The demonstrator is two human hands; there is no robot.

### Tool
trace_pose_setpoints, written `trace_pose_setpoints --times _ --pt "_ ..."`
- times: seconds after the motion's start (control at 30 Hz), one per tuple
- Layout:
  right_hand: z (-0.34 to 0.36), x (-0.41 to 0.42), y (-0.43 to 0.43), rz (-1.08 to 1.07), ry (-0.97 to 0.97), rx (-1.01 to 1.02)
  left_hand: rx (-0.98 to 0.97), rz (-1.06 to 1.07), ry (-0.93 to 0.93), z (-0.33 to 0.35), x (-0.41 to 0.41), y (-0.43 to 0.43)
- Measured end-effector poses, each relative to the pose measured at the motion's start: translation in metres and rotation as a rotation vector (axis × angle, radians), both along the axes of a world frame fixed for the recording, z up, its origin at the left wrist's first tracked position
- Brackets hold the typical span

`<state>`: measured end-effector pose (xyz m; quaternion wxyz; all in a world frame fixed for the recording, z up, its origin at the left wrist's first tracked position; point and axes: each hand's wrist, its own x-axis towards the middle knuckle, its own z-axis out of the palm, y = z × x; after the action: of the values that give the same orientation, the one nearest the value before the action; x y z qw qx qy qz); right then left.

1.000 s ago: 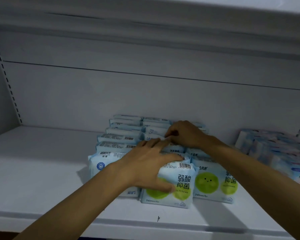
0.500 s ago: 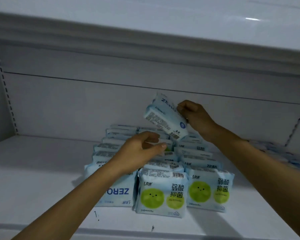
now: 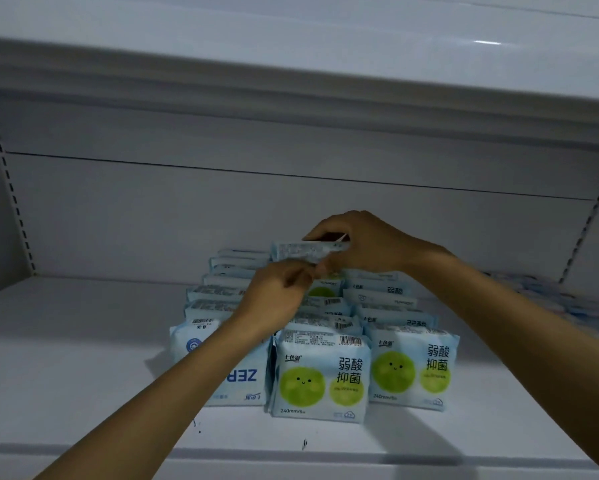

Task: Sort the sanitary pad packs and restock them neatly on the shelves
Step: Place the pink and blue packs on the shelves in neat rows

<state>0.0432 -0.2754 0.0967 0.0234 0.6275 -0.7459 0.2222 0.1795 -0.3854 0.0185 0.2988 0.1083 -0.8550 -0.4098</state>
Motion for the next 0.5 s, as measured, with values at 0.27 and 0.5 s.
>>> trace_pose_setpoints --times 0.27,0.5 --pt "-0.021 -0.041 -0.020 -0.153 -0.395 -0.475 -0.668 0.021 -0.490 -0.025 0.002 0.016" --pt "-0.090 -0.035 -0.027 -0.145 -0.122 0.125 -0.704 0.037 -0.458 -0.031 -0.002 0.011"
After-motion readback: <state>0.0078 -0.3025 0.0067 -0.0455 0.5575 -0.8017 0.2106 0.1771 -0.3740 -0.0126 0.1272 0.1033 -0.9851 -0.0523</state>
